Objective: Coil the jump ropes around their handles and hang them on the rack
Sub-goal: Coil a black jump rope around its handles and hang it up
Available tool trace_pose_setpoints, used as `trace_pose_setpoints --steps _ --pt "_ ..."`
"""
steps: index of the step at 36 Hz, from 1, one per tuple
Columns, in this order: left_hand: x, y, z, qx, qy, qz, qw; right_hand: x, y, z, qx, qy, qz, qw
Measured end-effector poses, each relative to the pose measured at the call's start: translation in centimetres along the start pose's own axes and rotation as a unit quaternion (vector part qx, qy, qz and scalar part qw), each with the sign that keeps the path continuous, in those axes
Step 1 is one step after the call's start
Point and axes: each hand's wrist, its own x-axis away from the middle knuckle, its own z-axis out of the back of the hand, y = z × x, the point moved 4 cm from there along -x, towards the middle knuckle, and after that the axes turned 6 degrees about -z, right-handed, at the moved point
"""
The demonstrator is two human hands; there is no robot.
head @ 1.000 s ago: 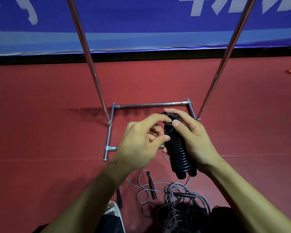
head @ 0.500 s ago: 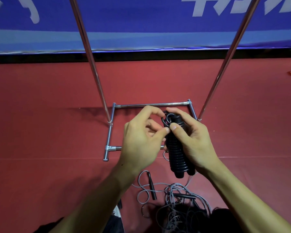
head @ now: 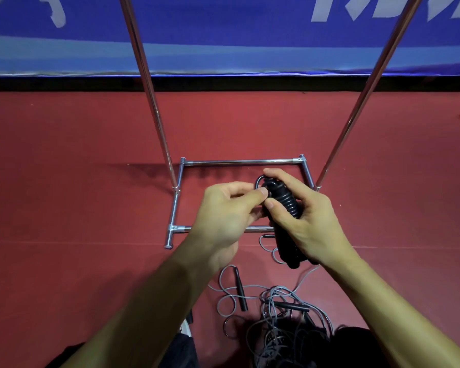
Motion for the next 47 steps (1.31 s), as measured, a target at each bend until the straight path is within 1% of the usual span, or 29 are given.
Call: trace_pose_setpoints --steps 3,6,9,13,17,20,24,26,31,35,38,41,44,47 --pt "0.1 0.0 0.0 0.008 0.01 0.022 1.0 0.1 -0.2 0.1 0.006 -0.005 0.009 1.0" --pt "0.2 -0.1 0.0 0.005 0.036 0.017 0.999 0.1 -0.5 0.2 0.016 -0.008 0.021 1.0" --pt "0.1 -0.2 0.2 -0.031 0.059 -0.002 0.998 0.2 -0.5 -0.1 0.057 -0.012 0.033 0.998" --pt "0.0 -0.2 0.2 -0.058 0.072 0.007 0.996 0.2 -0.2 -0.4 0.11 -0.009 0.037 0.993" --pt "-0.2 0.2 0.3 -0.073 0.101 -0.005 0.992 0.1 -0.3 -0.6 0.088 -0.015 0.037 0.995" --pt "0.0 0.3 0.2 -0.055 0.079 -0.023 0.995 0.1 -0.1 -0.2 0.078 -0.006 0.03 0.996" --pt "0.2 0.2 0.0 -0.083 0.044 -0.087 0.992 0.2 -0.2 0.1 0.051 0.009 0.033 0.998" --pt "0.3 0.1 -0.1 -0.085 0.038 -0.101 0.991 0.3 -0.2 0.1 0.048 0.017 0.034 0.998" --pt "0.5 -0.2 -0.3 -0.088 0.036 -0.119 0.988 0.3 -0.1 0.4 0.069 0.051 0.04 0.996" --pt "0.8 -0.3 -0.7 -0.097 0.065 -0.135 0.984 0.1 0.0 0.4 0.097 0.073 0.04 0.992" --pt "0.9 -0.6 -0.9 -0.074 0.089 -0.133 0.984 0.1 -0.2 0.4 0.136 0.09 0.052 0.985" --pt "1.0 -1.0 -1.1 -0.033 0.109 -0.118 0.986 0.0 0.0 0.3 0.147 0.106 0.057 0.982" --pt "1.1 -1.4 -1.5 0.0 0.097 -0.093 0.991 -0.1 0.3 0.5 0.138 0.111 0.058 0.983" --pt "1.0 -1.4 -1.6 0.009 0.083 -0.067 0.994 0.0 0.5 0.6 0.114 0.108 0.055 0.986"
